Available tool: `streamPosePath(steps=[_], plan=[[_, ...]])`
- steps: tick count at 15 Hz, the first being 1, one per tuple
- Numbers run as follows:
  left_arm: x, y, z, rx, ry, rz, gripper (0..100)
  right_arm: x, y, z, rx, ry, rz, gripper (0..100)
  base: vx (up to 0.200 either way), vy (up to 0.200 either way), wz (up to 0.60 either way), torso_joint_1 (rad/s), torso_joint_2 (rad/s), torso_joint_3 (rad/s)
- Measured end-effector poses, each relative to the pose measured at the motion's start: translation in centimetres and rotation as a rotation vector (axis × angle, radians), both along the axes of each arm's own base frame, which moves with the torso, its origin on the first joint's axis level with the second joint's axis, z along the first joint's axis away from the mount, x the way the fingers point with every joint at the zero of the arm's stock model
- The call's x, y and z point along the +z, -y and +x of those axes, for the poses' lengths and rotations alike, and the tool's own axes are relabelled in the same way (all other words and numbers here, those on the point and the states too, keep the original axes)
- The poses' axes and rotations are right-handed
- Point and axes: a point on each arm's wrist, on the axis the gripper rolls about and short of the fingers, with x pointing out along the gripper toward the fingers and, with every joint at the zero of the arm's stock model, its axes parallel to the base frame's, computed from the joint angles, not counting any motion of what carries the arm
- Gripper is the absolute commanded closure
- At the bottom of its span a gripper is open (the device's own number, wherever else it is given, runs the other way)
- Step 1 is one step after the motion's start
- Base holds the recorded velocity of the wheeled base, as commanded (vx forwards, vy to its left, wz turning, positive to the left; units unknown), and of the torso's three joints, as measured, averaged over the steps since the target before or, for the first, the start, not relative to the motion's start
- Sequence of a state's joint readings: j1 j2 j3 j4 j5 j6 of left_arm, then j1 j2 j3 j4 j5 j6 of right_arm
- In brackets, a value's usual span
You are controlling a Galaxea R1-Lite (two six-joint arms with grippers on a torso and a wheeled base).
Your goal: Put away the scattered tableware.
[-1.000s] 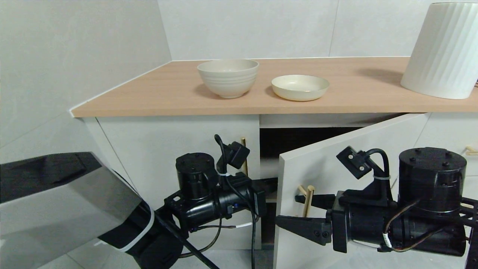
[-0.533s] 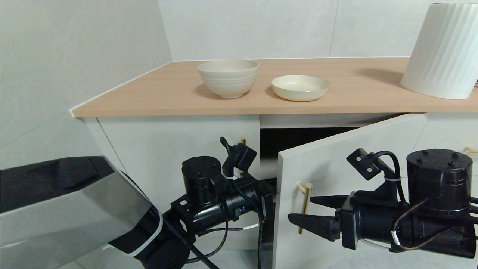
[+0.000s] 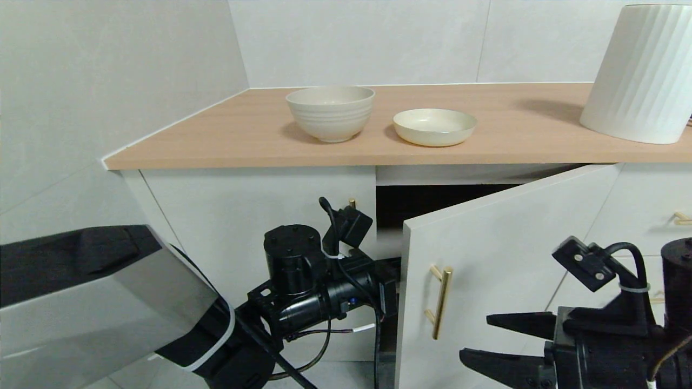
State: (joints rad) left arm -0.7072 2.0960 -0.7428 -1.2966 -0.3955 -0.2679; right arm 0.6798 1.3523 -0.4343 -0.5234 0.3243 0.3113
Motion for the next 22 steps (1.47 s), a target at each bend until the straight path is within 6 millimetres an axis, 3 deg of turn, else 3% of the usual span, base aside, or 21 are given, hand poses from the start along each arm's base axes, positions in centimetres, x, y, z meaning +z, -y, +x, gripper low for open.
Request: streamPosePath(steps=[5, 11, 19, 22], plan=[[0.2, -0.1, -0.2, -0.002, -0.022, 0.019, 100, -0.3, 0.9, -1.1, 0.005, 0.003, 0.002, 0, 0.0, 0.0, 0.0, 0.0, 0.0, 0.0], [0.9, 0.5, -0.2, -0.017, -0.032, 0.027, 100, -0.5, 1.0, -1.4, 0.009, -0.002, -0.003, 0, -0.2, 0.0, 0.0, 0.003, 0.0, -0.003], [1.5, 2.1, 1.8, -0.01, -0.056, 0.045, 100, -0.8, 0.9, -1.8, 0.029, -0.004, -0.011, 0, 0.0, 0.0, 0.0, 0.0, 0.0, 0.0], [1.7, 2.5, 2.2, -0.007, -0.061, 0.049, 100, -0.9, 0.9, -1.8, 0.031, -0.007, -0.013, 0, -0.2, 0.0, 0.0, 0.01, 0.0, 0.002]])
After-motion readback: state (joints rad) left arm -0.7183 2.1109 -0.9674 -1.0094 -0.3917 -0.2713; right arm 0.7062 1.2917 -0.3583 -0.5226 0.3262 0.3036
